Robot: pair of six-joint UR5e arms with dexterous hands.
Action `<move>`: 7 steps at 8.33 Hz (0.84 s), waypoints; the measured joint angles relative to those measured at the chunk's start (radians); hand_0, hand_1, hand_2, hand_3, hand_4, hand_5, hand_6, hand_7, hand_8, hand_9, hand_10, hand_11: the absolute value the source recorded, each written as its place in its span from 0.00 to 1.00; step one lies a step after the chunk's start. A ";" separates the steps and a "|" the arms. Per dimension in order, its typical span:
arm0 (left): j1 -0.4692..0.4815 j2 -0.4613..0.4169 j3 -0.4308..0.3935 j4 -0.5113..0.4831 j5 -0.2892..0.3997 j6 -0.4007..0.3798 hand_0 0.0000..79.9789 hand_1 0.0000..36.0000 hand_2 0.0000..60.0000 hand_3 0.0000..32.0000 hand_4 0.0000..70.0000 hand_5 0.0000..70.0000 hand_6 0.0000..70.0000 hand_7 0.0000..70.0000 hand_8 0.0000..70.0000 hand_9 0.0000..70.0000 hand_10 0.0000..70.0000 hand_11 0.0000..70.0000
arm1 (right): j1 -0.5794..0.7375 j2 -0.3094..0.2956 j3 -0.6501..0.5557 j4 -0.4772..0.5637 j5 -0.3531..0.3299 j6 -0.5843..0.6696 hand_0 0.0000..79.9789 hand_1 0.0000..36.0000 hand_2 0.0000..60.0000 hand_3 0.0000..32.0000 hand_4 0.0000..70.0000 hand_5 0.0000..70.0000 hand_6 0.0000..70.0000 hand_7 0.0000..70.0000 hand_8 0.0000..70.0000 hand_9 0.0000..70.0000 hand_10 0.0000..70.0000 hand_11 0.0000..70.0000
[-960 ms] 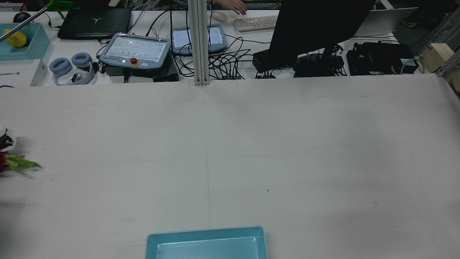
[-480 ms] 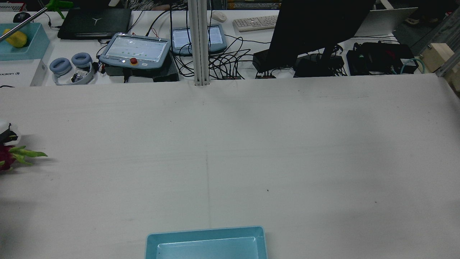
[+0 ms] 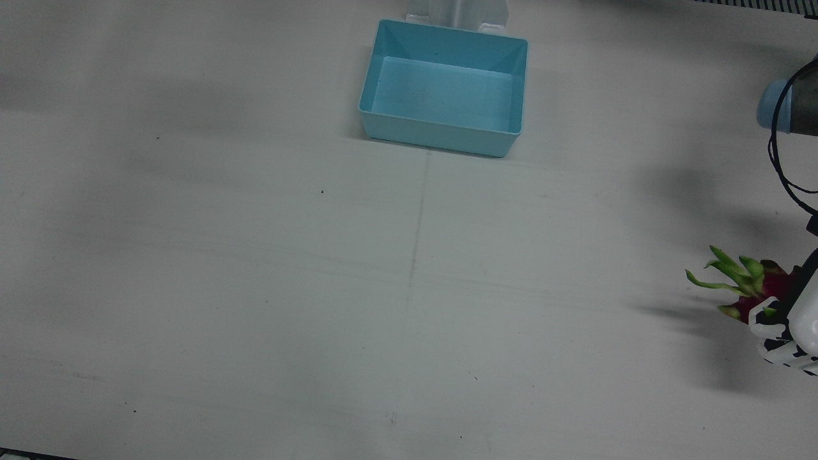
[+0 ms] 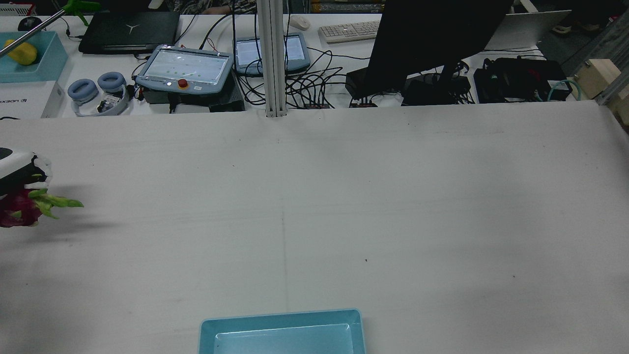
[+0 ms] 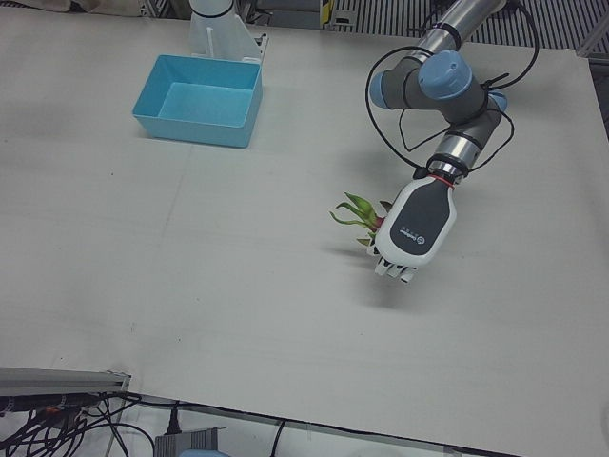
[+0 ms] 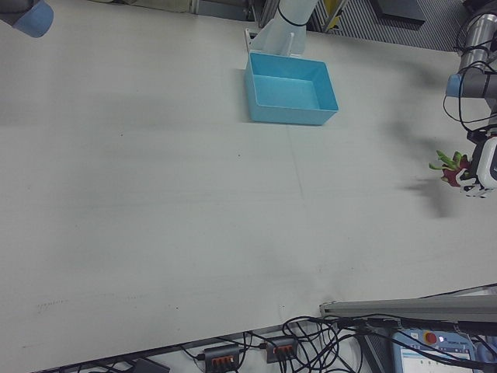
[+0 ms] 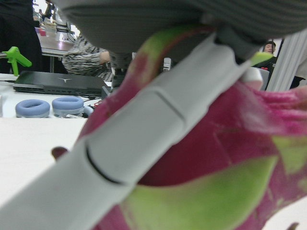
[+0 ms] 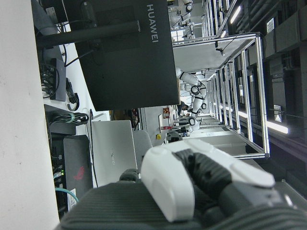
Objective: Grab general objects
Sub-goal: 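Lift the dragon fruit and carry it toward the blue tray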
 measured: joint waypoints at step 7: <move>0.000 -0.007 -0.337 -0.014 0.409 -0.361 1.00 1.00 1.00 0.00 1.00 1.00 1.00 1.00 1.00 1.00 1.00 1.00 | 0.000 0.000 0.001 0.000 0.000 0.000 0.00 0.00 0.00 0.00 0.00 0.00 0.00 0.00 0.00 0.00 0.00 0.00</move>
